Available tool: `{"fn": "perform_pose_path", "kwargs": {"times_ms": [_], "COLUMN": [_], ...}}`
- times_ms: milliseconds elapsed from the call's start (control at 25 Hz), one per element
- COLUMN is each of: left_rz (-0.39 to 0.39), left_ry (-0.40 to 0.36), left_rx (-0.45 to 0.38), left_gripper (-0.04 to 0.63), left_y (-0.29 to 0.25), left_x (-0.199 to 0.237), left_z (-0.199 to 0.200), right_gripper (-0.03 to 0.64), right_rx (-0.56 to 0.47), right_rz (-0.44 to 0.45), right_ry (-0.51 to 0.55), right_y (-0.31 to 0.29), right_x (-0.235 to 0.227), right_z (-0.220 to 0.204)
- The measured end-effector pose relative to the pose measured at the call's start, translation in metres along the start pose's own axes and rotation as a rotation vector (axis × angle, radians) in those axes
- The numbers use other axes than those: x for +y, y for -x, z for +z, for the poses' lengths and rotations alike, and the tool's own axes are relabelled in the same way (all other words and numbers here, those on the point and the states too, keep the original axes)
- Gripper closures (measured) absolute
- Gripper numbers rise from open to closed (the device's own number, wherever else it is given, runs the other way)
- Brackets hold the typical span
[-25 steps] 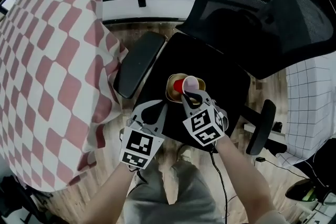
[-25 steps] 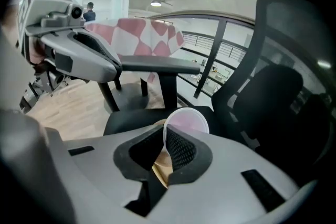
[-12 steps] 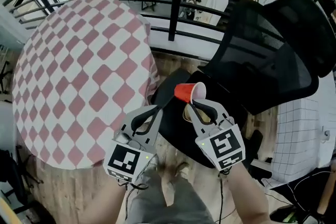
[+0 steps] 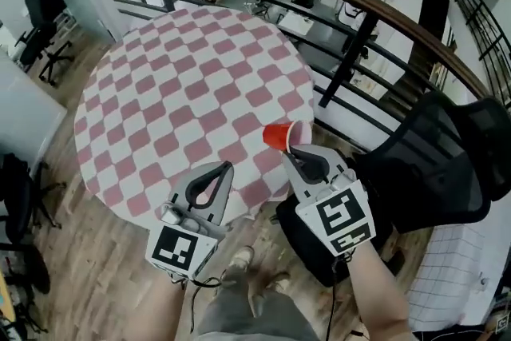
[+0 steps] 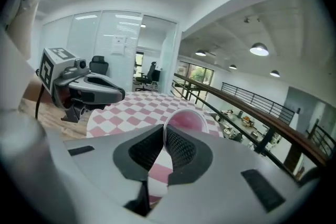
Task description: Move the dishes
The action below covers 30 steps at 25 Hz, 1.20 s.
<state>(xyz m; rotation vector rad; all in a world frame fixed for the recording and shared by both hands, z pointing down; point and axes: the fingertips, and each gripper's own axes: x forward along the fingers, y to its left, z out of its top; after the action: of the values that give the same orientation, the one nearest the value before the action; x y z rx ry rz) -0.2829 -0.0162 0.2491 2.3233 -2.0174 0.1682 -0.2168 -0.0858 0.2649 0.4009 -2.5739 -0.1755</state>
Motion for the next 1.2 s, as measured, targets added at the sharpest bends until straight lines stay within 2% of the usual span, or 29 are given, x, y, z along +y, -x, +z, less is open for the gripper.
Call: {"fn": "perform_pose_path", "kwargs": {"times_ms": [120, 280, 480, 680, 880, 1000, 1200], "left_rz": [0.098, 0.192, 0.294, 0.334, 0.380, 0.374, 0.364], "left_ry": [0.014, -0.004, 0.075, 0.081, 0.157, 0.163, 0.166], "left_rx": [0.023, 0.014, 0.082, 0.143, 0.179, 0.193, 0.206], "left_gripper": [0.581, 0.581, 0.581, 0.581, 0.581, 0.581, 0.581], "left_y": [0.035, 0.072, 0.112, 0.136, 0.146, 0.147, 0.150], "left_x": [0.035, 0.077, 0.110, 0.131, 0.142, 0.142, 0.144], "left_z": [-0.002, -0.021, -0.068, -0.126, -0.171, -0.189, -0.202], "right_gripper": [0.586, 0.586, 0.586, 0.586, 0.586, 0.586, 0.584], "right_rx": [0.033, 0.096, 0.201, 0.309, 0.381, 0.409, 0.413], "right_rz": [0.121, 0.250, 0.370, 0.438, 0.447, 0.450, 0.468], "right_ry": [0.091, 0.206, 0.377, 0.514, 0.641, 0.699, 0.729], "right_y": [-0.036, -0.085, -0.139, -0.175, -0.200, -0.209, -0.215], "right_x": [0.046, 0.107, 0.176, 0.225, 0.250, 0.259, 0.275], "right_z": [0.023, 0.029, 0.008, -0.029, -0.061, -0.075, -0.080]}}
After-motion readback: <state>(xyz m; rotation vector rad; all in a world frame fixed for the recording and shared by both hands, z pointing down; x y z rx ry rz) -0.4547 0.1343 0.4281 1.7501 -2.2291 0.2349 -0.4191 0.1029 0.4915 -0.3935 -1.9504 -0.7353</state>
